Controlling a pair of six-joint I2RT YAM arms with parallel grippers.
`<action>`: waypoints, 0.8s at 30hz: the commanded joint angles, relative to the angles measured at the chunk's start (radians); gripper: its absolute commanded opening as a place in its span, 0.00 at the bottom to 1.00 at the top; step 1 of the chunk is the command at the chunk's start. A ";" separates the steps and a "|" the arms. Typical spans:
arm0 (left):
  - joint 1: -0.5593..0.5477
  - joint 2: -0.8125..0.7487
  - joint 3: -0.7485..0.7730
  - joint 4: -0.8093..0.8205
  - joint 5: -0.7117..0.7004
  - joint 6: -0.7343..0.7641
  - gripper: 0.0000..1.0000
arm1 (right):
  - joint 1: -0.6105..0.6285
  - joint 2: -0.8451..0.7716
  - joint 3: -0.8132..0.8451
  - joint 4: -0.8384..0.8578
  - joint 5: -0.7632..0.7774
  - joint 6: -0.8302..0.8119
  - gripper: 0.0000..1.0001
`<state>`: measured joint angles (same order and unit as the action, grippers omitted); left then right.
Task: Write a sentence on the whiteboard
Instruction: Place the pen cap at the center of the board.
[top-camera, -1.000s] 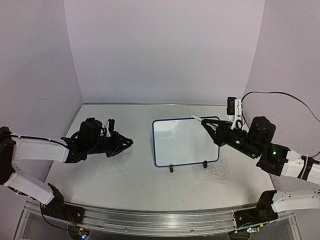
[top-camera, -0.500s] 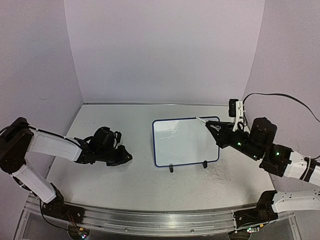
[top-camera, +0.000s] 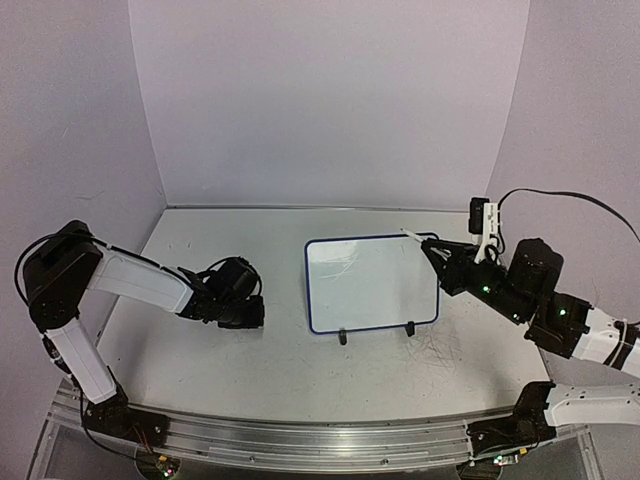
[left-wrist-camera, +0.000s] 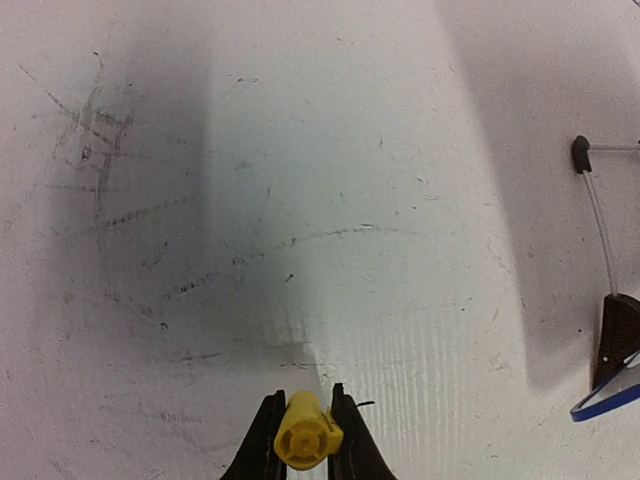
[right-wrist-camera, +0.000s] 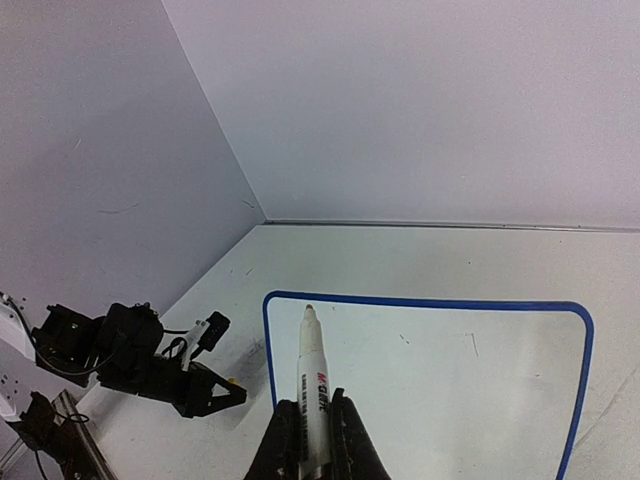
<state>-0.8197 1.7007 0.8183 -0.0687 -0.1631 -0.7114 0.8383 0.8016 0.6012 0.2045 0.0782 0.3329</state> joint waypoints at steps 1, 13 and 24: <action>-0.001 0.024 0.056 -0.051 -0.089 0.052 0.07 | 0.000 -0.019 -0.008 0.019 0.035 -0.010 0.00; -0.025 0.100 0.104 -0.146 -0.181 0.060 0.12 | 0.001 -0.006 -0.011 0.019 0.039 -0.002 0.00; -0.033 0.119 0.127 -0.168 -0.184 0.061 0.26 | 0.000 -0.008 -0.016 0.024 0.040 0.006 0.00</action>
<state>-0.8506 1.8067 0.9226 -0.1857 -0.3353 -0.6543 0.8383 0.7963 0.5924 0.2039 0.1033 0.3344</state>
